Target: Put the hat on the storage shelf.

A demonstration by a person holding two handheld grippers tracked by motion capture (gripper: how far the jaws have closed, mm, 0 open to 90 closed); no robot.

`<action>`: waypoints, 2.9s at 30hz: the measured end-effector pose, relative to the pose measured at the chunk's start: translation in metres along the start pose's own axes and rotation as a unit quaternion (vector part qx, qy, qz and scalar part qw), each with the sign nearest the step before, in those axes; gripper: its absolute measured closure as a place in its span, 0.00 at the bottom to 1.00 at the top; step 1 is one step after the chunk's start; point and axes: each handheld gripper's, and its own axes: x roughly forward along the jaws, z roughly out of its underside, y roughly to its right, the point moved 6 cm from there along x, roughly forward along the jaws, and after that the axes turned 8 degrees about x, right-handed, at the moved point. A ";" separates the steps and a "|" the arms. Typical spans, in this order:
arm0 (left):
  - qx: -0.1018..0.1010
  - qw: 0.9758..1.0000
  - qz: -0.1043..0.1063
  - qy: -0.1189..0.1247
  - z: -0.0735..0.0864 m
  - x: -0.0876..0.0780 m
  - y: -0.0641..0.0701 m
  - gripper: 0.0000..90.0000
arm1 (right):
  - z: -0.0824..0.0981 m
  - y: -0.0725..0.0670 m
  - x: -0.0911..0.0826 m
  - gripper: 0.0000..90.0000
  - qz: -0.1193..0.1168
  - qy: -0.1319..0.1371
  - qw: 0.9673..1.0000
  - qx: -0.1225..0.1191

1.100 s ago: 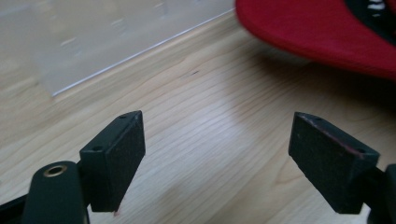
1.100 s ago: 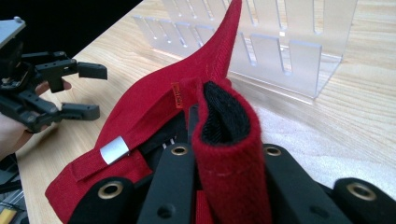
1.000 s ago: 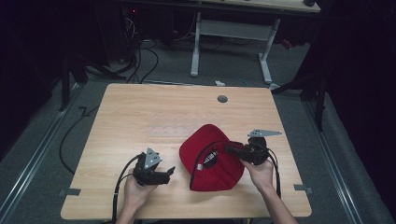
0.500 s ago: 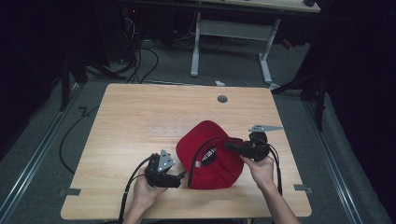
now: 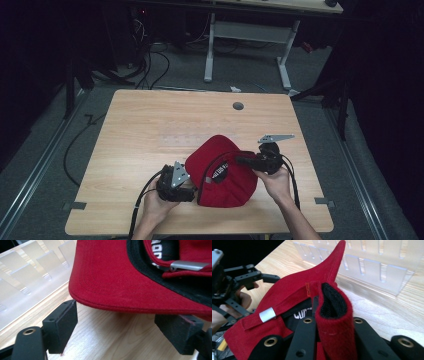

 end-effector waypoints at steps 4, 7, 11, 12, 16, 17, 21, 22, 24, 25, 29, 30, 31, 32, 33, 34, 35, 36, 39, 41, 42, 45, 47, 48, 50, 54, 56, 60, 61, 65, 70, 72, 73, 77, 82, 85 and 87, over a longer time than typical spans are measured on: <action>0.016 1.000 -0.004 -0.003 0.000 0.000 0.000 0.21 | 0.000 -0.003 0.000 0.92 -0.003 -0.002 1.000 0.004; 0.026 1.000 -0.007 0.000 -0.001 -0.001 0.001 0.25 | 0.000 -0.004 0.001 0.92 -0.009 -0.005 1.000 0.008; 0.036 0.999 -0.021 0.011 -0.004 0.000 -0.001 0.34 | -0.001 -0.008 0.001 0.91 -0.022 -0.003 1.000 0.010; 0.035 0.999 -0.019 0.016 -0.006 0.000 -0.001 0.36 | -0.001 -0.009 0.002 0.91 -0.025 -0.005 1.000 0.009; 0.036 0.999 -0.018 0.022 -0.011 -0.004 -0.002 0.41 | 0.000 -0.011 0.004 0.91 -0.025 -0.008 1.000 0.008; 0.032 0.999 -0.011 0.026 -0.013 -0.005 0.000 0.45 | 0.000 -0.012 0.005 0.91 -0.031 -0.010 0.999 0.007; 0.036 0.999 -0.007 0.021 -0.016 -0.006 0.001 0.50 | 0.000 -0.016 0.005 0.91 -0.030 -0.007 1.000 0.002; 0.036 0.999 -0.007 0.020 -0.016 -0.005 0.001 0.51 | 0.000 -0.017 0.005 0.91 -0.031 -0.006 0.999 0.004; 0.042 0.999 -0.006 0.014 -0.015 -0.005 0.002 0.54 | 0.000 -0.018 0.005 0.91 -0.031 -0.006 0.999 0.003; 0.042 0.999 -0.002 0.008 -0.014 -0.004 0.004 0.56 | 0.000 -0.020 0.005 0.91 -0.031 -0.006 0.999 0.004; 0.042 0.999 0.018 -0.004 -0.011 -0.005 0.007 0.62 | 0.000 -0.020 0.005 0.91 -0.030 -0.008 1.000 0.003; 0.038 0.999 0.024 -0.011 -0.010 -0.005 0.008 0.65 | 0.000 -0.020 0.005 0.91 -0.032 -0.010 0.999 0.005; 0.036 0.999 0.028 -0.018 -0.009 -0.005 0.008 0.67 | 0.000 -0.019 0.006 0.91 -0.032 -0.013 0.999 0.005; 0.035 0.999 0.031 -0.022 -0.009 -0.006 0.008 0.69 | 0.001 -0.018 0.008 0.91 -0.029 -0.018 0.999 0.006; 0.035 0.998 0.037 -0.022 -0.009 -0.007 0.009 0.70 | 0.001 -0.017 0.008 0.91 -0.030 -0.022 0.999 0.003; 0.033 0.998 0.040 -0.020 -0.010 -0.008 0.009 0.72 | 0.001 -0.015 0.009 0.91 -0.033 -0.024 0.999 0.002; 0.033 0.998 0.045 -0.020 -0.012 -0.010 0.010 0.75 | 0.000 -0.014 0.007 0.90 -0.042 -0.022 0.999 0.010; 0.039 0.998 0.048 -0.023 -0.013 -0.011 0.010 0.75 | 0.000 -0.014 0.007 0.90 -0.042 -0.022 0.999 0.010; 0.055 0.996 0.063 -0.028 -0.019 -0.013 0.016 0.79 | -0.003 -0.013 0.004 0.88 -0.029 -0.007 1.000 0.000; 0.068 0.994 0.082 -0.035 -0.022 -0.014 0.024 0.85 | -0.008 -0.010 0.001 0.83 -0.017 0.016 1.000 0.003; 0.068 0.994 0.082 -0.035 -0.022 -0.014 0.024 0.87 | -0.010 -0.009 0.000 0.83 -0.011 0.023 1.000 0.004; 0.090 0.990 0.099 -0.046 -0.021 -0.018 0.033 0.91 | -0.013 -0.007 -0.002 0.80 -0.005 0.033 0.999 0.005; 0.105 0.987 0.108 -0.060 -0.018 -0.019 0.039 0.95 | -0.020 -0.003 -0.006 0.70 0.030 0.058 0.998 0.000; 0.115 0.985 0.107 -0.064 -0.016 -0.020 0.042 0.95 | -0.023 -0.001 -0.009 0.68 0.039 0.071 0.997 -0.001; 0.112 0.985 0.108 -0.067 -0.018 -0.021 0.041 0.95 | -0.028 0.002 -0.015 0.64 0.045 0.097 0.994 0.002; 0.084 0.990 0.103 -0.055 -0.029 -0.026 0.035 0.95 | -0.031 0.008 -0.023 0.56 0.057 0.122 0.991 0.012; 0.079 0.990 0.102 -0.050 -0.033 -0.028 0.034 0.95 | -0.028 0.014 -0.027 0.51 0.054 0.132 0.990 0.018; 0.083 0.990 0.103 -0.057 -0.029 -0.025 0.035 0.95 | -0.018 0.021 -0.033 0.48 0.054 0.141 0.988 0.027; 0.082 0.989 0.105 -0.058 -0.028 -0.024 0.034 0.95 | -0.016 0.027 -0.036 0.47 0.039 0.158 0.986 0.045; 0.087 0.989 0.103 -0.060 -0.032 -0.020 0.032 0.95 | -0.014 0.035 -0.040 0.45 0.049 0.164 0.984 0.049; 0.068 0.992 0.097 -0.053 -0.034 -0.019 0.028 0.95 | -0.008 0.046 -0.053 0.45 0.050 0.191 0.978 0.072; 0.048 0.993 0.096 -0.044 -0.037 -0.018 0.025 0.95 | -0.003 0.055 -0.063 0.45 0.048 0.215 0.971 0.093; 0.040 0.994 0.092 -0.036 -0.042 -0.015 0.022 0.95 | 0.002 0.060 -0.064 0.45 0.072 0.207 0.972 0.085; 0.009 0.996 0.091 -0.019 -0.054 -0.012 0.017 0.95 | 0.013 0.067 -0.054 0.45 0.102 0.167 0.978 0.073; -0.019 0.997 0.078 0.001 -0.068 -0.015 0.004 0.95 | 0.033 0.080 -0.032 0.44 0.147 0.116 0.981 0.060; -0.045 0.997 0.066 0.008 -0.074 -0.015 -0.008 0.95 | 0.043 0.087 -0.023 0.42 0.159 0.103 0.980 0.066; -0.062 0.996 0.057 0.013 -0.079 -0.015 -0.016 0.95 | 0.048 0.089 -0.018 0.42 0.172 0.096 0.979 0.059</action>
